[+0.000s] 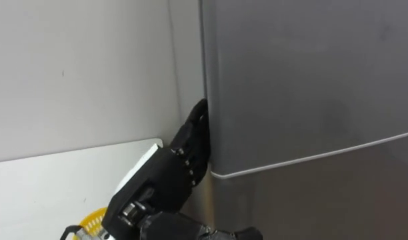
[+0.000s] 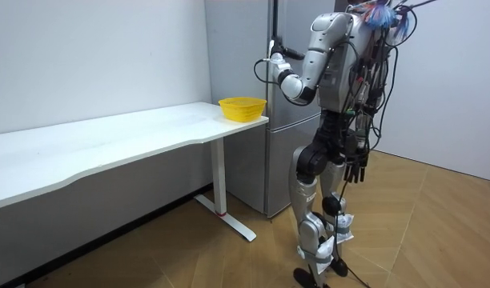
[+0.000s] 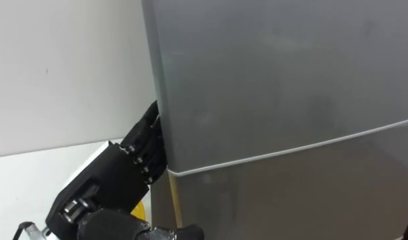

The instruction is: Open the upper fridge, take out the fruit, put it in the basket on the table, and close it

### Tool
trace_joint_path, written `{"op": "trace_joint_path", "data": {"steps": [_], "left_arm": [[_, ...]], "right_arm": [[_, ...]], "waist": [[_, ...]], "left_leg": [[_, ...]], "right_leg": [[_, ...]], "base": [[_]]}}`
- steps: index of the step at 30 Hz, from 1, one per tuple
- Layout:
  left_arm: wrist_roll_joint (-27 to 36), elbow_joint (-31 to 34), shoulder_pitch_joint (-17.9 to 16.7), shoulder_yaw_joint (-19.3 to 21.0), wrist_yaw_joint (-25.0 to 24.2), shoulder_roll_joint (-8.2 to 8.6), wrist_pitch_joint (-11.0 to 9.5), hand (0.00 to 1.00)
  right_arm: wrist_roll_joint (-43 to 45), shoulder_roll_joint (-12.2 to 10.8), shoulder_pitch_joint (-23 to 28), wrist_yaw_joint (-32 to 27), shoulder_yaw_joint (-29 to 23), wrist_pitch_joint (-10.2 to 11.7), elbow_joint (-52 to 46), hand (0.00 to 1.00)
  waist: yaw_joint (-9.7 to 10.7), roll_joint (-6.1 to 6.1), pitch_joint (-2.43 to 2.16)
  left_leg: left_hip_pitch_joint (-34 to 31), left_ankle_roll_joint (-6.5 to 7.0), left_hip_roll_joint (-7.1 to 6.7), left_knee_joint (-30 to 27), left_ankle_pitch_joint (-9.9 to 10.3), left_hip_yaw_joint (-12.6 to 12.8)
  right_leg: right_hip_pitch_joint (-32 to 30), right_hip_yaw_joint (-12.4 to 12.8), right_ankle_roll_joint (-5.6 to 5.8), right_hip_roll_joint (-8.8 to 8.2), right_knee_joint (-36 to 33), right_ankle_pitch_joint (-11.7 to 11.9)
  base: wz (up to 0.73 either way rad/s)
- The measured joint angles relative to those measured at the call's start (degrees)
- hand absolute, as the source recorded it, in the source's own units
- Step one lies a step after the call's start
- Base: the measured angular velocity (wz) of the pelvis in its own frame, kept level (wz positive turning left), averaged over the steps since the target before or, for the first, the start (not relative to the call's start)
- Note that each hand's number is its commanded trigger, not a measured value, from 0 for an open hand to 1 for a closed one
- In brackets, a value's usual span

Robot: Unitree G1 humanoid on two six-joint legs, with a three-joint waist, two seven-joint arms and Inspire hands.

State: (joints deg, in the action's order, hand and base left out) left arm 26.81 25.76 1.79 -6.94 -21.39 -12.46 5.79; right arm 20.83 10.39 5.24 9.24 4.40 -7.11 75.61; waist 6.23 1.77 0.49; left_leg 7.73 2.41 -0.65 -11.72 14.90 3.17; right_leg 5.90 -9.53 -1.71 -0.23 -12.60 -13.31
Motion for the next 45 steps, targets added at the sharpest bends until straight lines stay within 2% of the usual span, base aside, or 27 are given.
{"op": "trace_joint_path", "data": {"steps": [1, 2, 3, 7, 8, 9, 10, 11, 12, 14, 18, 22, 38, 45], "left_arm": [[0.0, 0.0, 0.0, 0.0, 0.0, 0.0, 0.1, 0.0], [0.0, 0.0, 0.1, -0.1, 0.0, 0.01, 0.2, 0.16], [0.0, 0.0, 0.1, -0.1, 0.0, 0.0, 0.2, 1.0], [0.0, 0.0, 0.1, -0.1, 0.1, 0.01, 0.2, 1.0], [0.0, 0.0, 0.1, 0.0, 0.7, 0.01, 0.2, 0.85], [0.0, 0.0, 0.1, 0.3, 1.4, 0.02, 0.3, 0.44], [0.0, 0.0, 0.1, 0.6, 1.7, 0.02, 0.3, 0.22], [0.0, 0.0, 0.3, 0.9, 2.3, 0.03, 0.3, 0.05], [0.0, 0.0, 0.6, 1.1, 2.5, 0.07, 0.3, 0.0], [0.0, 0.0, 1.3, 0.8, 2.1, -0.06, 0.3, 0.0], [0.0, 0.0, 2.5, -3.4, 0.0, -0.22, 0.5, 0.0], [0.0, 0.0, 2.6, -3.8, -0.9, -0.27, 0.5, 0.0], [0.0, 0.0, 2.6, -4.4, -2.0, -0.79, 0.6, 0.0], [0.0, 0.0, 2.7, -4.4, -2.5, -1.25, 1.0, 0.0]], "right_arm": [[0.0, 0.1, 0.0, 0.0, 0.0, 0.0, 0.0, 0.0], [0.0, 0.3, 0.0, -0.1, 0.0, 0.0, 0.0, 0.0], [0.0, 0.5, 0.0, -0.3, 0.0, 0.0, 0.0, 0.0], [0.0, 0.8, 0.0, -0.4, 0.0, -0.2, 0.1, 0.0], [0.0, 0.8, 0.0, -0.4, 0.0, -0.3, 0.1, 0.0], [0.0, 0.8, 0.0, -0.4, 0.0, -0.4, 0.0, 0.0], [0.0, 0.8, 0.0, -0.4, 0.0, -0.4, 0.0, 0.0], [0.0, 0.8, 0.0, -0.4, 0.0, -0.5, 0.0, 0.0], [0.0, 0.8, 0.0, -0.4, 0.0, -0.5, 0.0, 0.0], [0.0, 0.8, 0.0, -0.4, 0.0, -0.5, 0.0, 0.0], [0.0, 0.8, -0.4, -0.4, 0.1, -0.5, 0.0, 0.0], [0.0, 0.8, -0.8, -0.4, 0.1, -0.5, 0.0, 0.0], [0.0, 0.8, -0.7, -0.6, 0.5, -0.5, 0.4, 0.0], [0.0, 0.8, -0.9, -1.0, 0.5, -0.5, 0.3, 0.0]], "waist": [[0.0, 0.0, 0.0], [0.1, 0.01, 0.0], [0.1, 0.01, 0.0], [0.1, 0.01, 0.0], [0.1, 0.02, -0.01], [0.1, 0.03, -0.02], [0.1, 0.04, -0.02], [0.1, 0.04, -0.02], [0.1, 0.03, -0.02], [0.1, 0.04, -0.02], [0.4, 0.08, -0.05], [1.5, 0.2, -0.13], [1.5, -0.03, -0.07], [1.5, -0.24, -0.06]], "left_leg": [[0.0, 0.0, 0.0, 0.0, 0.0, 0.0], [0.0, 0.0, 0.0, 0.0, 0.0, 0.0], [0.0, 0.0, 0.0, 0.0, 0.0, 0.0], [0.0, 0.0, 0.01, 0.0, 0.0, 0.0], [0.0, 0.0, 0.01, 0.0, 0.0, 0.0], [0.0, 0.0, 0.0, 0.0, 0.0, 0.0], [0.0, 0.0, 0.0, 0.0, 0.0, 0.0], [0.0, 0.0, 0.0, 0.0, 0.0, 0.0], [0.0, 0.0, -0.01, 0.0, 0.0, 0.0], [-0.1, 0.0, -0.02, 0.0, 0.0, 0.0], [-0.3, 0.0, 0.0, 0.0, 0.0, 0.0], [-0.2, 0.0, 0.03, 0.0, 0.0, 0.0], [0.1, 0.0, 0.03, 0.0, 0.0, 0.0], [0.6, 0.0, 0.08, 0.1, 0.0, 0.9]], "right_leg": [[0.0, 0.0, 0.0, 0.0, 0.0, 0.0], [-0.1, 0.0, 0.0, 0.0, 0.0, 0.0], [-0.1, 0.0, 0.0, 0.0, 0.0, 0.0], [-0.2, 0.0, 0.0, 0.01, 0.0, 0.0], [-0.2, 0.0, 0.0, 0.01, 0.0, 0.0], [-0.3, 0.0, 0.0, 0.0, 0.0, 0.0], [-0.3, 0.0, 0.0, 0.0, 0.0, 0.0], [-0.4, 0.0, 0.0, -0.01, 0.0, 0.0], [-0.4, 0.0, 0.0, -0.01, 0.0, 0.0], [-0.3, 0.0, 0.0, -0.02, 0.0, 0.0], [-0.2, 0.1, 0.0, 0.0, 0.0, 0.0], [-0.5, 0.2, -0.02, 0.06, 0.0, 0.0], [-0.3, 0.3, -0.01, 0.06, 0.0, 0.0], [0.0, 1.2, -0.01, 0.17, 0.1, 0.0]], "base": [[0.0], [0.0], [0.0], [0.0], [0.0], [0.0], [0.0], [0.0], [0.0], [0.0], [0.0], [0.0], [0.0], [-0.06]]}}
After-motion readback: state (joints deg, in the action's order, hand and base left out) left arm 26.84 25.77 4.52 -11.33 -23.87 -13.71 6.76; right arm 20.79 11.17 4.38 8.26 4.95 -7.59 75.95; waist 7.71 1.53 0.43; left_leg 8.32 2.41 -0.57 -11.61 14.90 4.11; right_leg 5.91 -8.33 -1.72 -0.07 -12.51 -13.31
